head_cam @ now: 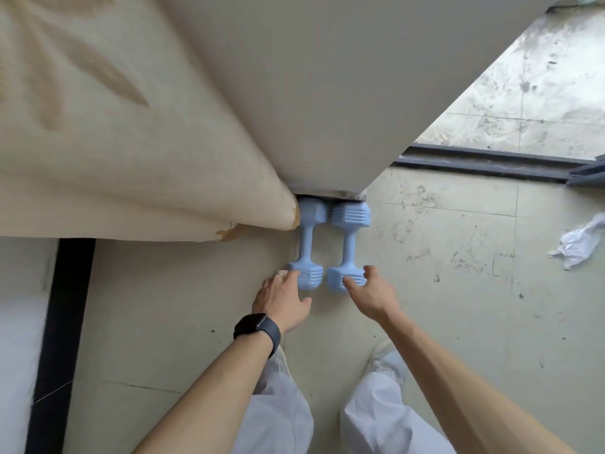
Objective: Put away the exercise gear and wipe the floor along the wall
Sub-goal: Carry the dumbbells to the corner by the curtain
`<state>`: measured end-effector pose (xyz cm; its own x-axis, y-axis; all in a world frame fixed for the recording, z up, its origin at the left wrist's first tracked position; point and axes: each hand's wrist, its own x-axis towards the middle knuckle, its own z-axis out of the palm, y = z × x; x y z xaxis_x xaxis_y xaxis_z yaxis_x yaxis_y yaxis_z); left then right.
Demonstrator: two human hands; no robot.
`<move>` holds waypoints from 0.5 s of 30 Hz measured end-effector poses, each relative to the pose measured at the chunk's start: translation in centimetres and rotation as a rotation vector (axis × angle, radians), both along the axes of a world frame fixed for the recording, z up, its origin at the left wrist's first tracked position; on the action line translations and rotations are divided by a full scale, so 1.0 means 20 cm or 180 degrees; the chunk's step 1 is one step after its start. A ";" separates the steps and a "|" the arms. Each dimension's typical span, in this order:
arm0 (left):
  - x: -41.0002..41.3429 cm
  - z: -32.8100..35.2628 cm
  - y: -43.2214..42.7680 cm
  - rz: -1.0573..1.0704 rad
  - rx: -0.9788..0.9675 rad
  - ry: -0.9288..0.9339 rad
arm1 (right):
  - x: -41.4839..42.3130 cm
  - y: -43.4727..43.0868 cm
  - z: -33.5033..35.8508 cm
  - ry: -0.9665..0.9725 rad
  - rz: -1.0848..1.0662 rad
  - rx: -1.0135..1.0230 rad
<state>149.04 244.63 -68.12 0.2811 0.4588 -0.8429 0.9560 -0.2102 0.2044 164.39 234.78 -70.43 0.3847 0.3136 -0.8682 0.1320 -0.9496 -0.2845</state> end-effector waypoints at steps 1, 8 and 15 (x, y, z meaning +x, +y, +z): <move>0.00 -0.11 0.02 0.0041 -0.0019 0.0030 | 0.02 0.01 -0.10 -0.0046 -0.0060 -0.0029; 0.14 -0.74 0.16 0.0801 -0.0017 -0.0383 | 0.05 0.19 -0.64 -0.0350 -0.0225 0.0264; 0.22 -0.93 0.20 0.1161 0.0199 -0.0590 | 0.04 0.16 -0.77 -0.0789 0.0110 0.0425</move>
